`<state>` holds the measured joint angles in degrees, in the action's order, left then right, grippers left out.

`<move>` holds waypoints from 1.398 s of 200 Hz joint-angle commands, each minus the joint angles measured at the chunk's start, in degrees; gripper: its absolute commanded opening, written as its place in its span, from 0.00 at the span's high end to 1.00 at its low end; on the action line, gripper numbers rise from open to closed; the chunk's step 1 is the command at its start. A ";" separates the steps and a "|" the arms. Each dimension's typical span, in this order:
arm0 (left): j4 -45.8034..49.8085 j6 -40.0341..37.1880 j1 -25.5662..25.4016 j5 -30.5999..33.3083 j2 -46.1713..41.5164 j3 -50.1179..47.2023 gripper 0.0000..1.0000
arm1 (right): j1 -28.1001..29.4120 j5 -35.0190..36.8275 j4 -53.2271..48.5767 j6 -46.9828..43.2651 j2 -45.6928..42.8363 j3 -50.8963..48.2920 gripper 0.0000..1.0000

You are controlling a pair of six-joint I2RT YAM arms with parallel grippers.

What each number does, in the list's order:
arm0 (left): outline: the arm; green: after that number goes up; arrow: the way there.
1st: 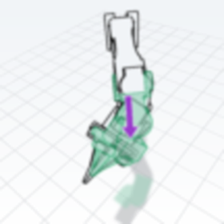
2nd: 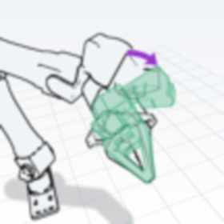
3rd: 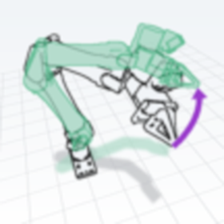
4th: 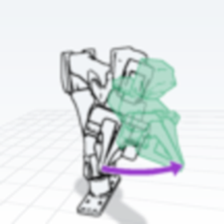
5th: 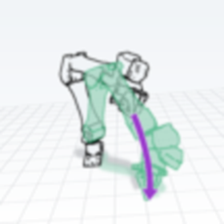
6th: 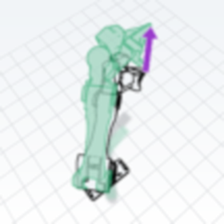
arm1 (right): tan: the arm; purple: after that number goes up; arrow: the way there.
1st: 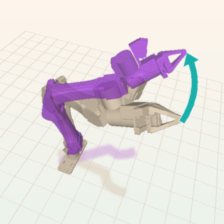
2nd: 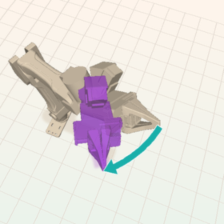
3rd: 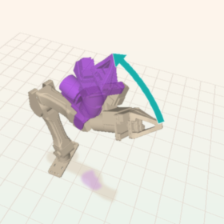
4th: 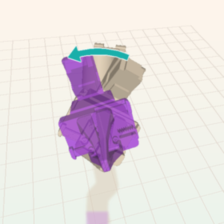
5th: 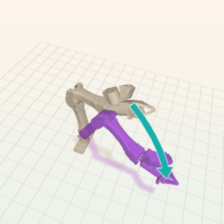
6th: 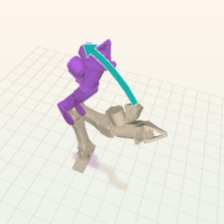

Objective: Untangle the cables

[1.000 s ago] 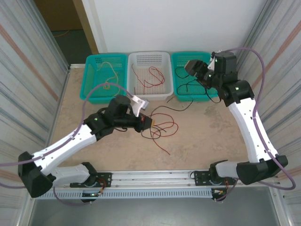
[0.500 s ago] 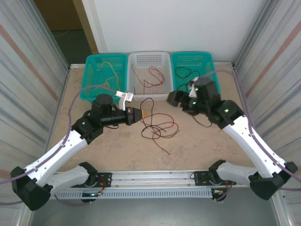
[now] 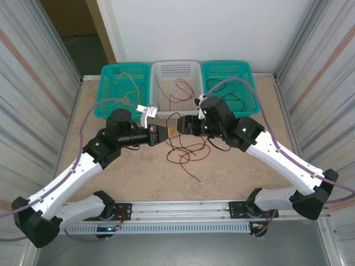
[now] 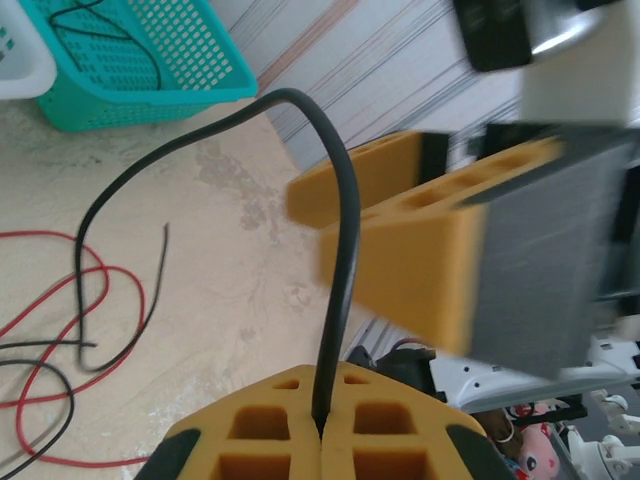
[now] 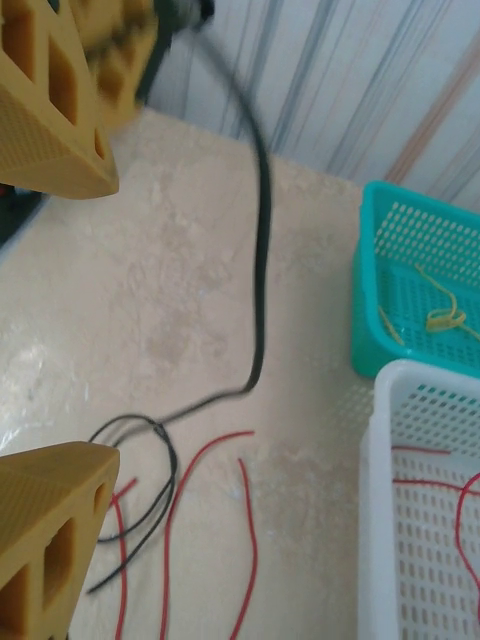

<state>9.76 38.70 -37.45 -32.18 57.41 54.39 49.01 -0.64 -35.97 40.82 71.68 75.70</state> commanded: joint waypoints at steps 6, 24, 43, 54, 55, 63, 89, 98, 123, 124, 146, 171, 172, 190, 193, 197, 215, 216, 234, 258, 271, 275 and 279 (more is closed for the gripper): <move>-0.64 1.23 0.45 -2.40 -1.76 3.47 1.00 | 0.03 0.44 4.37 -3.99 -1.58 -6.13 0.35; -0.97 1.75 0.45 -2.86 -1.77 4.51 1.00 | 0.03 -1.44 7.24 -3.56 -1.03 -8.44 0.34; -0.60 1.99 0.42 -3.05 -1.68 5.41 1.00 | 0.14 -2.38 7.71 -3.38 0.74 -8.64 0.35; -0.44 2.00 0.47 -2.99 -1.68 5.70 1.00 | 0.12 -1.86 8.15 -3.38 1.01 -8.98 0.37; -0.44 2.00 0.46 -2.98 -1.68 5.71 1.00 | 0.08 -1.84 8.26 -3.38 1.01 -9.03 0.37; -0.49 2.14 0.56 -2.93 -1.77 5.79 1.00 | 0.05 -1.57 8.98 -3.46 1.03 -9.46 0.37; -1.13 3.13 0.69 -3.20 -1.77 5.73 1.00 | 0.03 -0.49 10.86 -4.29 1.19 -10.06 0.41; -1.31 3.43 0.66 -3.31 -1.77 5.81 1.00 | -0.04 0.27 11.32 -4.58 1.45 -10.22 0.44; -1.50 3.75 0.74 -3.65 -1.86 6.10 1.00 | -0.30 1.48 12.62 -5.30 2.78 -10.30 0.54; -1.45 3.75 0.77 -3.66 -1.86 6.13 1.00 | -0.31 1.46 12.69 -5.30 2.86 -10.26 0.54; -0.97 3.54 1.12 -3.67 -2.03 6.10 1.00 | -0.50 1.59 13.33 -5.57 4.03 -9.71 0.69; -2.20 4.92 2.26 -4.77 -2.39 5.16 1.00 | -0.54 1.81 13.64 -5.75 4.95 -9.48 0.71; -2.29 4.95 2.28 -4.79 -2.39 5.09 1.00 | -0.52 1.80 13.69 -5.75 5.00 -9.50 0.70; -2.50 5.25 2.80 -5.20 -2.56 4.88 1.00 | -0.65 1.79 13.98 -5.84 5.42 -9.50 0.58; -2.47 5.17 2.82 -5.21 -2.61 4.85 1.00 | -0.67 1.74 14.06 -5.84 5.49 -9.56 0.54; -2.38 5.17 2.90 -5.13 -2.64 4.80 1.00 | -0.67 1.63 14.27 -5.84 5.53 -9.60 0.49; -2.44 5.33 3.08 -5.25 -2.78 4.59 1.00 | -0.75 0.13 16.03 -5.93 5.45 -10.25 0.40; -2.45 5.33 3.08 -5.25 -2.80 4.59 1.00 | -0.75 0.08 16.20 -5.93 5.42 -10.28 0.40; -2.89 5.68 3.09 -5.17 -3.08 4.17 1.00 | -0.76 -1.13 18.15 -5.93 5.42 -10.75 0.38; -3.86 6.49 3.09 -5.20 -3.42 3.55 1.00 | -1.32 -1.19 18.46 -5.86 6.63 -10.21 0.49; -4.43 6.87 3.24 -5.50 -3.57 3.26 1.00 | -1.62 -1.29 18.55 -5.76 7.38 -9.98 0.61; -4.53 6.95 3.19 -5.65 -3.64 3.20 1.00 | -1.66 -1.18 18.64 -5.75 7.55 -9.94 0.64; -4.76 7.01 3.26 -5.68 -3.70 3.11 1.00 | -1.77 -1.16 18.72 -5.67 7.72 -9.87 0.66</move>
<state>8.23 44.49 -34.81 -36.10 55.37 58.35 48.03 -1.43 -18.59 35.42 77.69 66.02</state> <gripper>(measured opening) 0.060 0.400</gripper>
